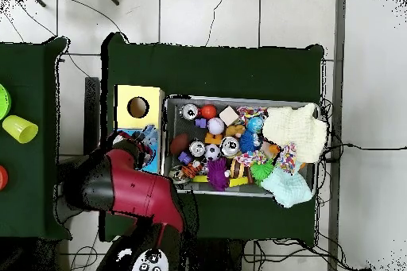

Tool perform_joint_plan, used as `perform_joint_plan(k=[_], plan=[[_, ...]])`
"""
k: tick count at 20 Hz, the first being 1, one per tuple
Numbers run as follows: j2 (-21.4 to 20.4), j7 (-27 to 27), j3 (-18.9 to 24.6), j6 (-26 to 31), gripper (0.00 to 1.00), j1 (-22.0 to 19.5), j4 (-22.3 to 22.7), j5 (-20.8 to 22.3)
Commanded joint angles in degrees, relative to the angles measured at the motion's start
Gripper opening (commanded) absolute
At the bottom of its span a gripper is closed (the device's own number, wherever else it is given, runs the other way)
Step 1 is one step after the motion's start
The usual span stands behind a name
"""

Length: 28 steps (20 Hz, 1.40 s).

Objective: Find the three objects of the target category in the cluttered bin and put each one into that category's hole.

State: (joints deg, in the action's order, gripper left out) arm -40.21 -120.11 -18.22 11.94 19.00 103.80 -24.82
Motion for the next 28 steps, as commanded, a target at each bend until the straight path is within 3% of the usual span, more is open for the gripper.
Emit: perform_joint_plan(k=[1,19,28], plan=[[3.2,-11.8,6.8,-1.8,0.0,-3.1,6.3,-1.4],[5.1,-14.1,7.3,-4.2,0.0,-0.6,7.2,-3.0],[4.9,-15.4,11.1,-8.8,0.0,-3.0,11.2,-2.8]])
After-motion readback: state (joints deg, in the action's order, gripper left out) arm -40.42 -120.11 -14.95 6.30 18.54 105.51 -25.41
